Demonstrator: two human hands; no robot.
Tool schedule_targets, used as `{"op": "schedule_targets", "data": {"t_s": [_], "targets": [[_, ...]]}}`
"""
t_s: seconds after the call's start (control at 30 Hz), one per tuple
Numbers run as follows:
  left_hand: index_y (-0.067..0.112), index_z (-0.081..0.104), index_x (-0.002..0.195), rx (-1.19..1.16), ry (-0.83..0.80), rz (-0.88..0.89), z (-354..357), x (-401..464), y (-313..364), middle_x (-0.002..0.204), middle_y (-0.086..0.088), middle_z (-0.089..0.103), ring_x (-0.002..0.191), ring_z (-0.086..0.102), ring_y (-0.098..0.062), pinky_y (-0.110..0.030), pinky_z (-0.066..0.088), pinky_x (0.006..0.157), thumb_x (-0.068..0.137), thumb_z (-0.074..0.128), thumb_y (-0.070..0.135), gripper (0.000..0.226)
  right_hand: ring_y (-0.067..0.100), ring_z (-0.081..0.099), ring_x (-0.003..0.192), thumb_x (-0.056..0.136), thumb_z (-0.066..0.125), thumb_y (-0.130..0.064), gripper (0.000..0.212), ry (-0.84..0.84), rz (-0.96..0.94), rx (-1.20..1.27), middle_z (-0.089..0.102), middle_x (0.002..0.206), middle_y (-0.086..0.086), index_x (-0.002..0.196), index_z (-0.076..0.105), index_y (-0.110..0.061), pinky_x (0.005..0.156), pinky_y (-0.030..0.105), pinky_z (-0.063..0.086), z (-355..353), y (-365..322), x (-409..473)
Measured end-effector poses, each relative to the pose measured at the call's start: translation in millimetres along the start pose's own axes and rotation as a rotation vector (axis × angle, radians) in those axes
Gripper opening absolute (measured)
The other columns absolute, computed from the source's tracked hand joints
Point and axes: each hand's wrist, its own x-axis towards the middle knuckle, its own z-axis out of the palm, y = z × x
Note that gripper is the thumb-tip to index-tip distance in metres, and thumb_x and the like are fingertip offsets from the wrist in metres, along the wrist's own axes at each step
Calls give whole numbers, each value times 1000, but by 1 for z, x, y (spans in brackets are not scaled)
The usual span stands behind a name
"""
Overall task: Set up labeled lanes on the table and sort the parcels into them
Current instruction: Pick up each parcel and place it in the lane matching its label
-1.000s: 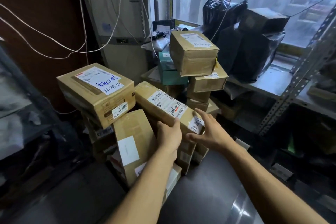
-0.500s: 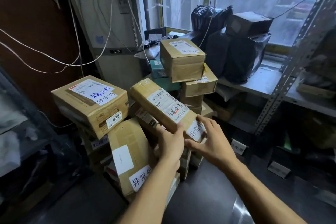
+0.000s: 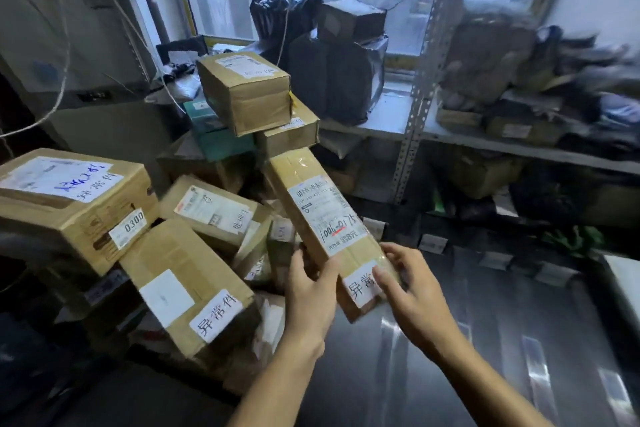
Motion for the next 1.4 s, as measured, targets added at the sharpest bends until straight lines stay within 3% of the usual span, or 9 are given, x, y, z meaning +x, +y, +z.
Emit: {"op": "schedule_targets", "data": {"t_s": [0.27, 0.4, 0.53, 0.67, 0.87, 1.1, 1.17, 1.27, 1.4], "targets": [[39, 63, 117, 23, -450, -71, 76, -36, -42, 108, 10, 75, 100, 72, -13, -39, 60, 85, 83, 68, 30, 36, 0, 60, 102, 93, 63, -16, 28, 164, 307, 73, 64, 119, -5, 120, 60, -24, 77, 10, 47, -87, 35, -67], [36, 63, 120, 46, -582, -94, 137, -57, -64, 110, 9, 74, 102, 71, -15, -43, 58, 90, 91, 63, 16, 35, -4, 58, 103, 91, 66, -26, 31, 263, 391, 2, 61, 123, -9, 121, 57, -32, 76, 11, 47, -138, 58, -97], [33, 63, 120, 73, -690, -121, 203, -82, -87, 110, 6, 74, 103, 71, -15, -46, 56, 93, 89, 62, 12, 38, 5, 55, 117, 75, 78, -50, 78, 277, 450, -145, 52, 132, -10, 141, 42, -31, 96, 33, 51, -188, 90, -124], [33, 62, 121, 101, -748, -164, 270, -107, -112, 113, 5, 73, 104, 70, -17, -44, 57, 91, 90, 62, 10, 39, 3, 44, 122, 61, 75, -62, 111, 270, 477, -309, 38, 134, -17, 153, 18, -36, 90, 24, 45, -232, 125, -146], [32, 62, 121, 171, -787, -155, 361, -132, -146, 114, 6, 73, 105, 69, -8, -23, 57, 82, 95, 58, 7, 36, 18, 46, 124, 70, 71, -58, 100, 373, 527, -406, 45, 137, -2, 153, 21, -31, 94, 43, 50, -293, 184, -152], [38, 62, 114, 434, -725, -38, 423, -133, -180, 111, 15, 72, 104, 67, -4, -34, 54, 95, 94, 58, 18, 29, 21, 45, 126, 76, 62, -60, 93, 369, 601, -375, 44, 139, 1, 153, 21, -26, 96, 44, 49, -325, 243, -141], [39, 61, 112, 483, -695, -54, 432, -128, -188, 107, 18, 71, 101, 66, 2, -26, 55, 90, 94, 58, 19, 27, 22, 45, 126, 79, 62, -59, 91, 361, 610, -392, 43, 140, 3, 153, 21, -24, 98, 44, 48, -324, 259, -138], [33, 53, 130, 491, -605, -92, 438, -120, -195, 95, 31, 57, 82, 57, 22, 2, 42, 61, 98, 56, 27, 33, 27, 37, 133, 83, 62, -57, 93, 309, 667, -418, 35, 148, 7, 155, 13, -22, 99, 45, 47, -316, 283, -137], [26, 48, 141, 538, -515, -90, 439, -108, -202, 97, 30, 55, 81, 52, 24, -1, 40, 61, 99, 49, 41, 45, 31, 30, 137, 88, 58, -55, 94, 256, 728, -424, 24, 154, 8, 155, 2, -21, 98, 47, 47, -300, 313, -137]]}}
